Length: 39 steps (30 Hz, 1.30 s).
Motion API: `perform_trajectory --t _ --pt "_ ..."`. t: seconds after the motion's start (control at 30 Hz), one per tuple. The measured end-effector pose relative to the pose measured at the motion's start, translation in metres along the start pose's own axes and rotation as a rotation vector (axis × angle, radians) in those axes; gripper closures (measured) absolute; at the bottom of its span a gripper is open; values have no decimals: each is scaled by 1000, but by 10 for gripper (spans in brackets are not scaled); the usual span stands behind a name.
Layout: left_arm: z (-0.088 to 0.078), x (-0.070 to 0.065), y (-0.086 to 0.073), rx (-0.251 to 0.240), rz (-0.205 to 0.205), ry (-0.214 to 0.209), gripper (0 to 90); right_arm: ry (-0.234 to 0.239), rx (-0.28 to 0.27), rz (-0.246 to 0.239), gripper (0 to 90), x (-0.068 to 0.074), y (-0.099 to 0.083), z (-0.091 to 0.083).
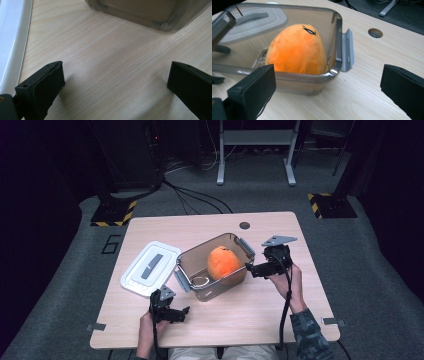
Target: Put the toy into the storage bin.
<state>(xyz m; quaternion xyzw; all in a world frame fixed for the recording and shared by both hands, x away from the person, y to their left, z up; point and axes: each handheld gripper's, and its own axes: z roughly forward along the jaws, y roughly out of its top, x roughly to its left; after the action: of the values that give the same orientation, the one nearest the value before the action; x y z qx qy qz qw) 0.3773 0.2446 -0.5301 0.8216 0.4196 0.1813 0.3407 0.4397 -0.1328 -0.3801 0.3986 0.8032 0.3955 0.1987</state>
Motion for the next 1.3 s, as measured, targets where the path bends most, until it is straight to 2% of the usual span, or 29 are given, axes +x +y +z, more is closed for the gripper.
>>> perform_trajectory --t 0.6,0.63,0.87,1.13,1.3 --pt "0 0 0 0 0 -2 7 -42 6 60 0 -23 -56 -2" --pt "0 0 0 0 0 -2 7 -43 11 70 0 -26 -65 0" --pt "0 0 0 0 0 -2 7 -56 19 110 0 -33 -88 7" --pt "0 0 0 -1 0 -1 7 -60 58 147 0 -42 -123 27" --pt "0 0 0 0 0 0 7 -66 76 158 0 -46 -136 35"
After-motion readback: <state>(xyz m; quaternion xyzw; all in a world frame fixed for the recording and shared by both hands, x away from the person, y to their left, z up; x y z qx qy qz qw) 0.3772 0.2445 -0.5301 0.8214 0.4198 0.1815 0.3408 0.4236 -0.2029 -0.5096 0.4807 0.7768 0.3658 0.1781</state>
